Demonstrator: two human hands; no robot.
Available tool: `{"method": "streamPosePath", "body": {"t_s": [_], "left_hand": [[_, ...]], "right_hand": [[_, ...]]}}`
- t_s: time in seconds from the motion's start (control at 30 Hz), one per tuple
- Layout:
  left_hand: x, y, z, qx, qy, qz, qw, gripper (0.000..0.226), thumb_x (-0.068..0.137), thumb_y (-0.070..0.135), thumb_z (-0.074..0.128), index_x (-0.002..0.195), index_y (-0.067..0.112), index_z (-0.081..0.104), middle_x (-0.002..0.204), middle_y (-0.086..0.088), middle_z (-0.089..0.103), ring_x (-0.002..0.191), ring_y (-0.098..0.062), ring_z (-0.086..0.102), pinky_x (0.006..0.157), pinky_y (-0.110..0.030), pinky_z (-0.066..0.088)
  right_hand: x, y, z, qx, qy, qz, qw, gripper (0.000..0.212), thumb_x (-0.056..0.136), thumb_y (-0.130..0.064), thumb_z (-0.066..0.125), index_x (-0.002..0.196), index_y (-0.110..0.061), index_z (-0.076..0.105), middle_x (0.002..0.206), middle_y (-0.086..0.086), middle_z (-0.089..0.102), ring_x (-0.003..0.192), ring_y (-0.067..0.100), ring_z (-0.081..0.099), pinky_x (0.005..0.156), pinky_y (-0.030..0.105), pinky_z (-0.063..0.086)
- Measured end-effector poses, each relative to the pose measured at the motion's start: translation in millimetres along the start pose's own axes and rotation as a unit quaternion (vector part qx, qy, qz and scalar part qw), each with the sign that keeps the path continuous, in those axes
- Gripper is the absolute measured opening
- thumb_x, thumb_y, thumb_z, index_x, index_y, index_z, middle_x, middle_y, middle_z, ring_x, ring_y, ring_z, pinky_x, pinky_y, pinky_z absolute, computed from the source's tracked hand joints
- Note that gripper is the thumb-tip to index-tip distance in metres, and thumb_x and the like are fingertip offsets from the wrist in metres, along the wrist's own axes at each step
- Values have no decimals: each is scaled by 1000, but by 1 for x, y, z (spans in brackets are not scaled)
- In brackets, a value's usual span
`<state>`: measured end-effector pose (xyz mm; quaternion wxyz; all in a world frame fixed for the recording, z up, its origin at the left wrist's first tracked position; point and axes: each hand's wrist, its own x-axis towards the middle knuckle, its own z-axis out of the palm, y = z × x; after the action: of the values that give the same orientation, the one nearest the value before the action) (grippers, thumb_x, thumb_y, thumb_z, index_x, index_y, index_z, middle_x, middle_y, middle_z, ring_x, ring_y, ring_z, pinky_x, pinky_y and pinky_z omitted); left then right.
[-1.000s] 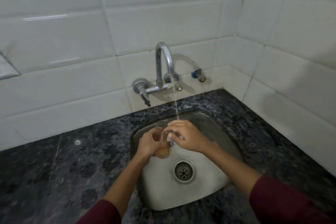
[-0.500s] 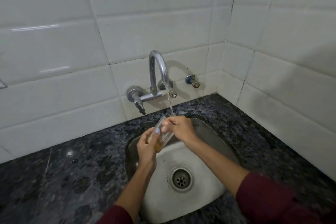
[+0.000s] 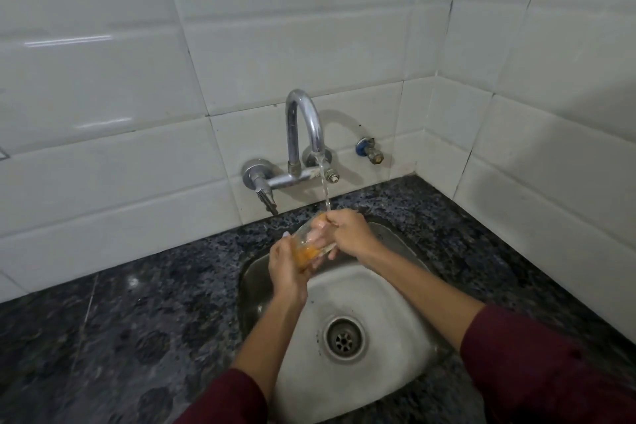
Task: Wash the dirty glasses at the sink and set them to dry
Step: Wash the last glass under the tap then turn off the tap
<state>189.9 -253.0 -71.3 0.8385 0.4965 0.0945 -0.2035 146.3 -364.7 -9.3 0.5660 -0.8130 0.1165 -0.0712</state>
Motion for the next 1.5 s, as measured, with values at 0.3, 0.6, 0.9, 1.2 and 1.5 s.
{"method": "streamPosePath", "body": {"t_s": [0.3, 0.6, 0.9, 1.2, 1.5], "left_hand": [[16, 13, -22, 30, -45, -96, 994, 38, 92, 42, 52, 105, 7, 61, 97, -20, 71, 81, -30, 69, 74, -44, 57], [16, 24, -20, 75, -24, -109, 991, 32, 94, 37, 51, 102, 7, 60, 79, -14, 73, 64, -24, 70, 58, -33, 55], [13, 7, -16, 60, 7, 35, 998, 16, 91, 32, 58, 87, 17, 59, 93, -15, 61, 80, -28, 60, 72, -41, 51], [11, 25, -23, 50, -75, -158, 983, 41, 95, 42, 46, 100, 3, 58, 80, -14, 70, 66, -25, 68, 56, -33, 53], [18, 23, -21, 116, -62, -61, 989, 39, 89, 37, 57, 111, 5, 61, 89, -14, 70, 71, -28, 69, 56, -37, 57]], "right_hand": [[-5, 33, 8, -78, -25, -86, 993, 17, 88, -8, 57, 94, -18, 70, 88, -3, 72, 78, 9, 69, 66, 14, 50], [-18, 35, 1, -122, -93, -195, 969, 19, 96, -20, 46, 107, -13, 60, 102, 3, 69, 87, 9, 66, 75, 27, 54], [-2, 24, 16, -68, 59, -26, 996, 15, 92, -22, 53, 93, -21, 68, 90, 3, 72, 76, 21, 68, 65, 36, 58], [-15, 51, 0, -160, -75, -199, 964, 24, 96, -30, 46, 96, -13, 63, 97, -2, 69, 89, 11, 65, 77, 30, 54], [-8, 37, 11, -195, -234, -142, 942, 39, 88, -10, 54, 125, -19, 56, 126, 8, 62, 102, 11, 61, 85, 18, 47]]}}
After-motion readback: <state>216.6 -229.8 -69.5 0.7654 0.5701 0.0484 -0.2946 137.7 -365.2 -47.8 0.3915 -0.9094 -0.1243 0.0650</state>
